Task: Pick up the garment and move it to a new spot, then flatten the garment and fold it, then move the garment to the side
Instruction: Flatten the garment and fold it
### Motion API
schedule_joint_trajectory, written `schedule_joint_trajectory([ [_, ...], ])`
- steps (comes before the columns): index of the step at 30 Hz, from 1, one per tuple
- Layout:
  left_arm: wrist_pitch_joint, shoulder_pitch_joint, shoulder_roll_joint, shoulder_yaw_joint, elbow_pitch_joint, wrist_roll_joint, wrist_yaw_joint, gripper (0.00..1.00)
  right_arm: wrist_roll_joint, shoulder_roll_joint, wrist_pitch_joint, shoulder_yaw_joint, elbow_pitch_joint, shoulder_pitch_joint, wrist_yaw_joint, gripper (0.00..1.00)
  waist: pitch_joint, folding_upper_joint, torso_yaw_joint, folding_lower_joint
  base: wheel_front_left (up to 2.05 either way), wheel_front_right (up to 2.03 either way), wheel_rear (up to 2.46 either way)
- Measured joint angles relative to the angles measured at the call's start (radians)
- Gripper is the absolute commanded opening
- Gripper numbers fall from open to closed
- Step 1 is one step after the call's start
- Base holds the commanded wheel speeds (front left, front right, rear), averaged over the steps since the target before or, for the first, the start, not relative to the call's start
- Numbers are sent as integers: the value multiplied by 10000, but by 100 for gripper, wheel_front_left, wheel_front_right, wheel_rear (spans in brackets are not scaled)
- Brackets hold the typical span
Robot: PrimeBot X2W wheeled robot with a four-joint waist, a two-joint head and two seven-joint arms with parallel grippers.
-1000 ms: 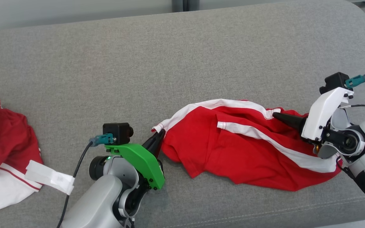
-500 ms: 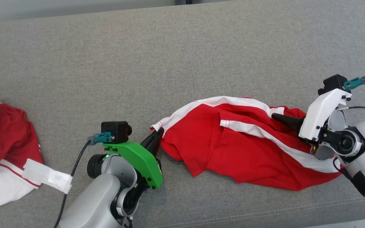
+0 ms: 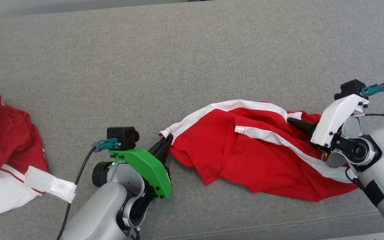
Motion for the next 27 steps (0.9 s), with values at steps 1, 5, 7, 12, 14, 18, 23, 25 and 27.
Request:
schedule_joint_trajectory([
  [1,6,-2,0,2,0,0,6,0,-2,15,-12,8,0,-9,33,0,6,0,8,0,0,0,0],
  [5,6,-8,0,40,2,0,6,0,-13,94,-234,-58,-38,-108,247,0,9,0,16,0,0,0,0],
  [7,-10,-10,25,165,8,2,6,0,-12,107,-428,-194,-61,-243,412,0,-31,0,1,0,0,0,0],
  [12,-52,-291,366,533,-50,130,8,0,98,-59,-579,-683,-449,-1003,646,0,-198,0,-109,0,0,0,0],
  [14,-52,-451,472,577,-67,180,8,0,100,-109,-665,-838,-502,-1169,663,0,-243,0,-131,0,0,0,0],
  [18,31,-1270,616,779,-201,259,-58,0,119,-253,-1304,-1446,-570,-1747,725,0,-468,0,-182,0,0,0,0],
  [23,255,-2797,681,1166,-188,267,-228,0,-121,-314,-2167,-1918,-535,-2531,715,0,-815,0,-182,0,0,0,0],
  [25,257,-3513,671,1300,-422,357,-314,0,-249,-334,-2625,-2138,-732,-2853,721,0,-869,0,-163,0,0,0,0],
  [27,115,-4019,660,1429,-656,420,-477,0,-244,-341,-2938,-2303,-993,-3080,840,0,-819,0,-154,0,0,0,0],
])
